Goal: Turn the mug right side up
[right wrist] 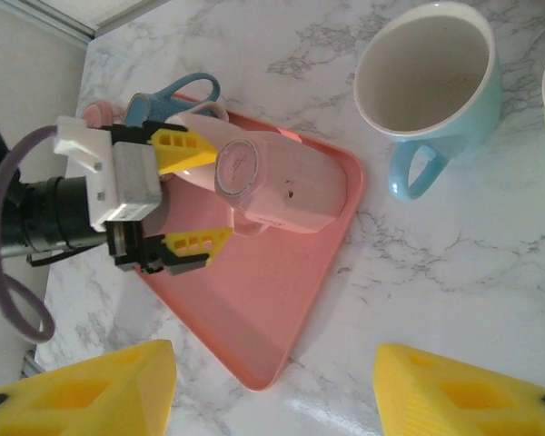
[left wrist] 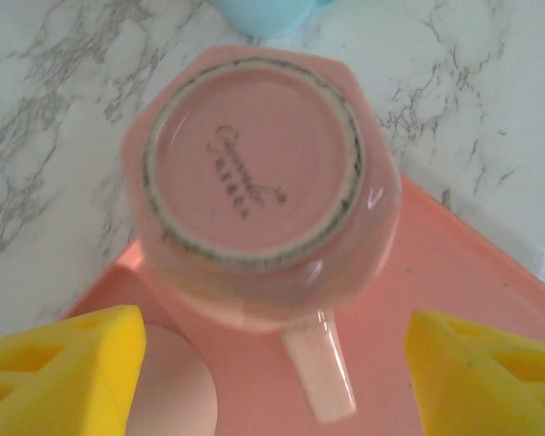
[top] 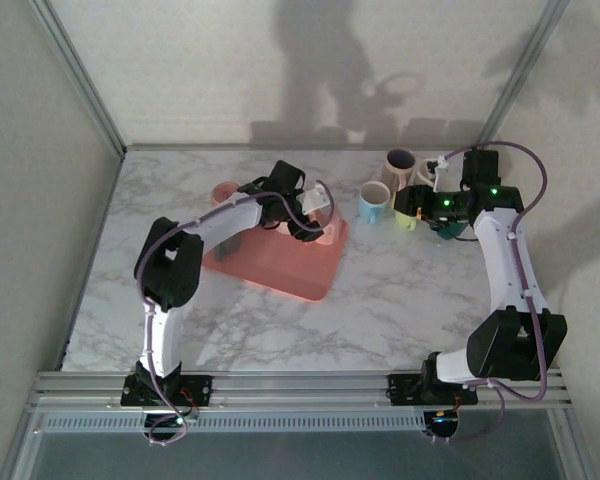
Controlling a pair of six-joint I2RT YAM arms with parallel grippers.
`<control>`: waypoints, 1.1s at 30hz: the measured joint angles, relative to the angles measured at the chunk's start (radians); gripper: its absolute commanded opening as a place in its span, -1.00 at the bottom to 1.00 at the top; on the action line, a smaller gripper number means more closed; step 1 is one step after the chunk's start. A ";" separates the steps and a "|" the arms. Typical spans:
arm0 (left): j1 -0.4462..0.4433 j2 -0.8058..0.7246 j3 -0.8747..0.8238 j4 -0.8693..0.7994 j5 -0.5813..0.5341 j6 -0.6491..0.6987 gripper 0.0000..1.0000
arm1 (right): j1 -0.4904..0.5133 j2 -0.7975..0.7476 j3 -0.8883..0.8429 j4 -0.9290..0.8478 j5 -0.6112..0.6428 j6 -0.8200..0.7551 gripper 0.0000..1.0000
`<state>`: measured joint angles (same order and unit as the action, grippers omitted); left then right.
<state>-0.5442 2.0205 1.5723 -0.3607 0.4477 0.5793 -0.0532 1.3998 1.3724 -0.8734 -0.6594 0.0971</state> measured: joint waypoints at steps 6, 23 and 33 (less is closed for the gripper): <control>0.042 -0.189 -0.158 0.095 0.020 -0.234 0.52 | 0.000 -0.013 -0.006 0.007 0.000 0.007 0.21; -0.015 -0.182 -0.195 0.076 0.019 -0.652 0.16 | 0.000 -0.014 -0.021 0.047 -0.017 0.048 0.20; -0.045 -0.097 -0.136 0.051 -0.055 -0.651 0.09 | 0.000 -0.014 -0.021 0.047 -0.024 0.049 0.19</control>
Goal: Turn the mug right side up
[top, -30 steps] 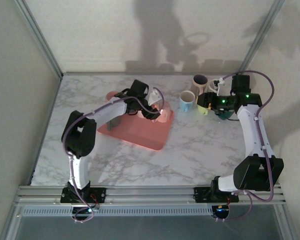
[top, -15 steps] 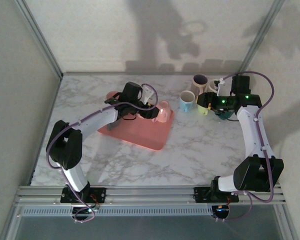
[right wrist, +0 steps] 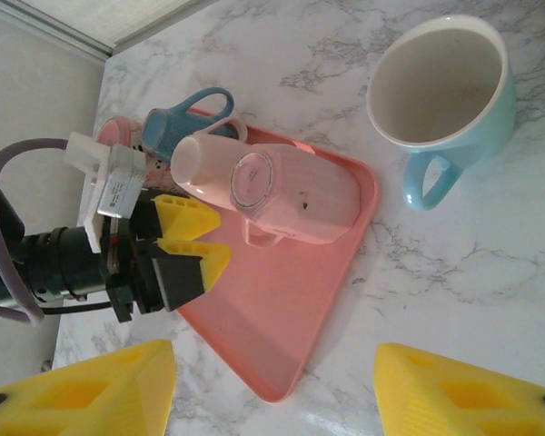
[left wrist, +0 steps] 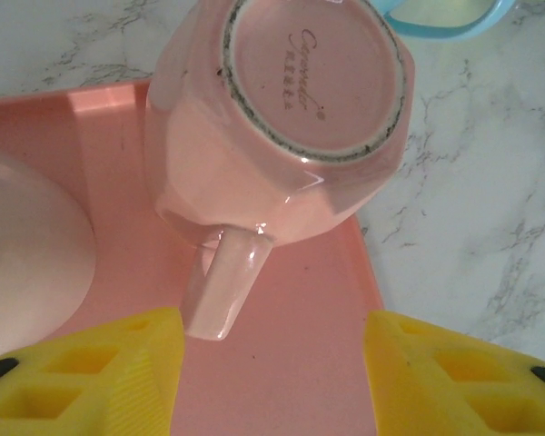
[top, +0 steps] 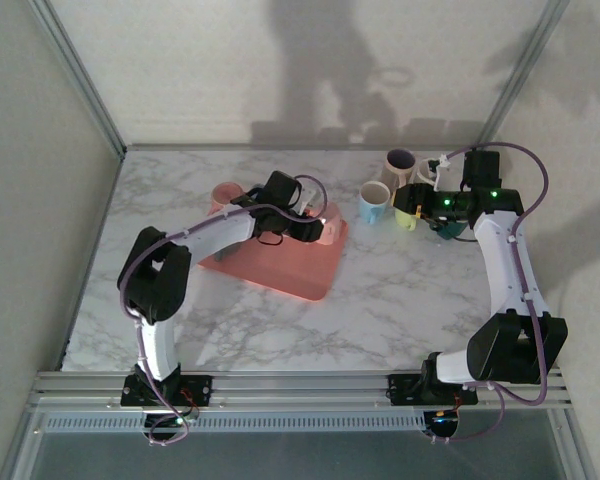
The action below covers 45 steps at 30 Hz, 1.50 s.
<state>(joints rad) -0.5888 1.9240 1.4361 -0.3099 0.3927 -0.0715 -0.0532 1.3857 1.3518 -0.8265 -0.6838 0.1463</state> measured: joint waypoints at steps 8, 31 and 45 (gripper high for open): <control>-0.018 0.047 0.027 -0.003 -0.066 0.020 -0.01 | 0.000 0.000 0.000 0.000 -0.003 0.006 0.19; -0.036 0.129 0.066 0.007 -0.105 0.079 -0.50 | 0.000 0.000 0.004 -0.001 -0.022 0.006 0.19; -0.058 0.074 0.066 -0.040 -0.122 0.109 -1.00 | 0.000 -0.060 -0.017 0.004 -0.048 0.042 0.19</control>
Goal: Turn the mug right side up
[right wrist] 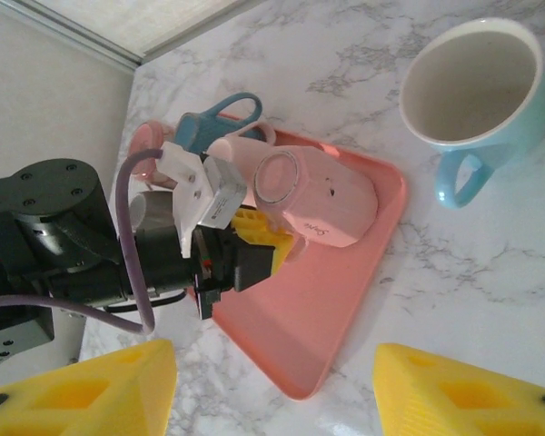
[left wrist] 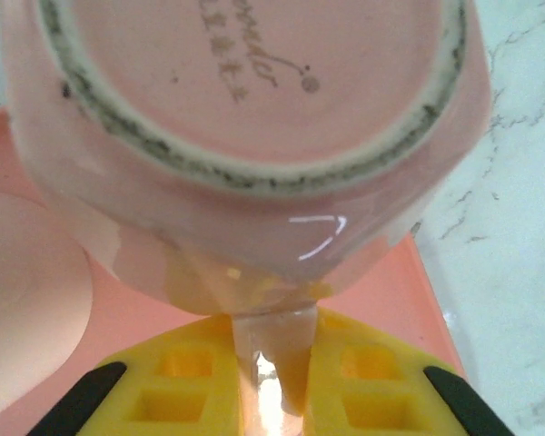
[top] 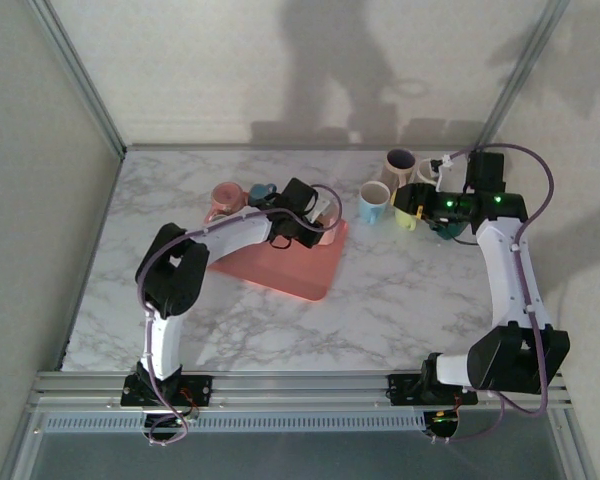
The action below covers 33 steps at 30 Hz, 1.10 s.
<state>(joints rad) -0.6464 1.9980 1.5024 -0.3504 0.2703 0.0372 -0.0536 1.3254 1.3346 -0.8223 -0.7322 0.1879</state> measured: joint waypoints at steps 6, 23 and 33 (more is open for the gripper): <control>0.000 -0.133 0.000 0.000 0.061 -0.069 -1.00 | 0.000 -0.024 -0.021 0.007 -0.035 0.018 0.20; 0.074 -0.454 -0.058 0.373 0.301 -0.468 -1.00 | 0.000 -0.107 -0.134 0.294 -0.304 0.252 0.24; 0.083 -0.495 -0.281 0.865 0.365 -0.798 -1.00 | 0.118 -0.127 -0.251 0.854 -0.378 0.697 0.17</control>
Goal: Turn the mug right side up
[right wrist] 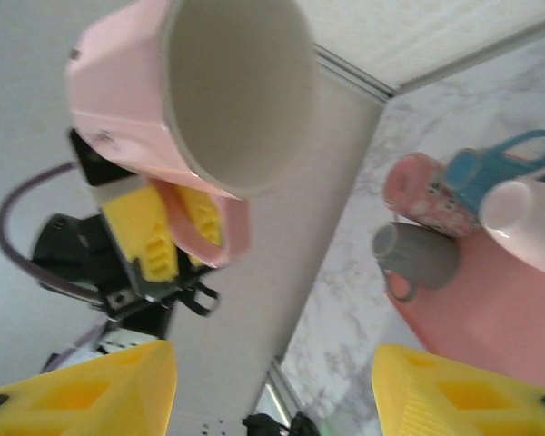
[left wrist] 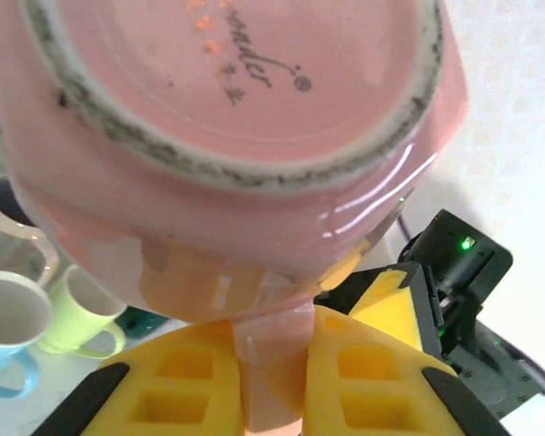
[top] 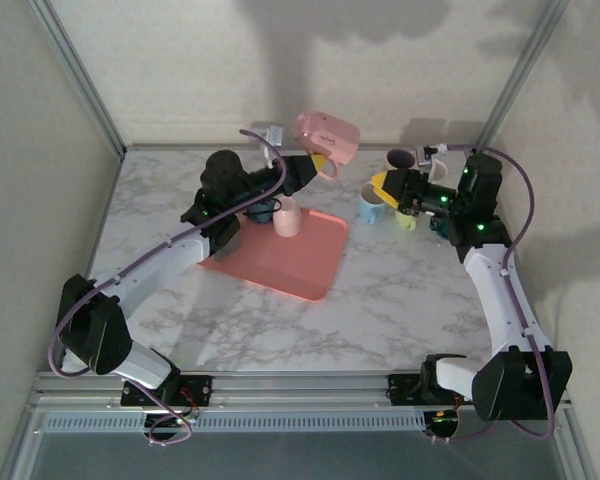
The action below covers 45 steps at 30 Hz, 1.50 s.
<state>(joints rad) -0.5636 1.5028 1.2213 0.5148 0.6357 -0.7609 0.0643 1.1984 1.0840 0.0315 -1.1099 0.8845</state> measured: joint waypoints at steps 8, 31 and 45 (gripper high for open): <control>0.000 -0.001 -0.091 0.216 0.001 -0.125 -1.00 | 0.158 0.077 -0.017 0.380 0.056 0.279 0.17; 0.000 -0.014 -0.134 0.367 -0.019 -0.187 -1.00 | 0.288 0.235 -0.048 0.845 0.220 0.635 -0.32; 0.000 -0.014 -0.172 0.431 -0.056 -0.209 -0.79 | 0.308 0.267 -0.048 0.909 0.237 0.658 -1.00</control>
<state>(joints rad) -0.5636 1.4887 1.0489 0.9463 0.5797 -0.9703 0.3721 1.4654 1.0355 0.9401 -0.8726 1.5421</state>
